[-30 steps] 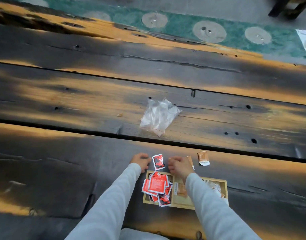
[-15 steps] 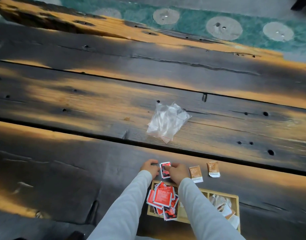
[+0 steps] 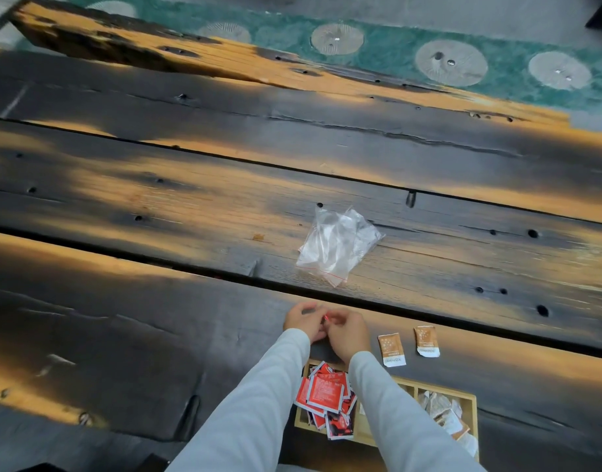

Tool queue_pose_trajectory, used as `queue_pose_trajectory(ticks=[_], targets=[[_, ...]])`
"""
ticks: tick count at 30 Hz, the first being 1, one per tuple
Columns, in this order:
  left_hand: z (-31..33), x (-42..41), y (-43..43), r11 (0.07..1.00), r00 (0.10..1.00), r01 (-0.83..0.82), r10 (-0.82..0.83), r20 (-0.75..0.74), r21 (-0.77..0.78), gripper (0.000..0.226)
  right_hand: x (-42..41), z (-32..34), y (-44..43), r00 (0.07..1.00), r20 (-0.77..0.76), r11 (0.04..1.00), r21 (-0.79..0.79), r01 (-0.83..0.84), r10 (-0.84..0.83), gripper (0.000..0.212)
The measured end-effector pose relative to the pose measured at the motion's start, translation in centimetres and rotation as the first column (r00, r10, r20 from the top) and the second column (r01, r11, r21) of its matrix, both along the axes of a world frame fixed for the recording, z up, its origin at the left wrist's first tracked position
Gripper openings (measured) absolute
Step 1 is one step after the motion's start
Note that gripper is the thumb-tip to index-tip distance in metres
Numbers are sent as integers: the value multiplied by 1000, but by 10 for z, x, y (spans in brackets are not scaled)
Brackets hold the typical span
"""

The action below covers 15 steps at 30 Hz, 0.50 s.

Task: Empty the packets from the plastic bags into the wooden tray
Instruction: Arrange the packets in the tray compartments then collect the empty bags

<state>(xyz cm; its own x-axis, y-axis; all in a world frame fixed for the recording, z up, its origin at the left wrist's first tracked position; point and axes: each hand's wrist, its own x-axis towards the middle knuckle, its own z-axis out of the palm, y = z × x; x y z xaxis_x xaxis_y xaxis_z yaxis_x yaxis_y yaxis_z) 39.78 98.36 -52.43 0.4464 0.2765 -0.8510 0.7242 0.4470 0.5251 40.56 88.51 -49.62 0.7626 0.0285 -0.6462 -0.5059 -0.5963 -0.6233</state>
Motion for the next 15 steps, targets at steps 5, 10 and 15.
queue_pose_trajectory(ticks=[5,10,15], targets=[[25,-3,7,995,994,-93,95,50,-37,29,-4,18,-7,996,67,996,67,-66,62,36],[59,-25,3,997,988,-64,68,141,-36,29,-19,25,-26,975,143,977,157,145,-168,21],[66,-64,-4,999,984,-1,9,180,-46,23,-42,24,-46,969,-15,938,245,243,-247,26]])
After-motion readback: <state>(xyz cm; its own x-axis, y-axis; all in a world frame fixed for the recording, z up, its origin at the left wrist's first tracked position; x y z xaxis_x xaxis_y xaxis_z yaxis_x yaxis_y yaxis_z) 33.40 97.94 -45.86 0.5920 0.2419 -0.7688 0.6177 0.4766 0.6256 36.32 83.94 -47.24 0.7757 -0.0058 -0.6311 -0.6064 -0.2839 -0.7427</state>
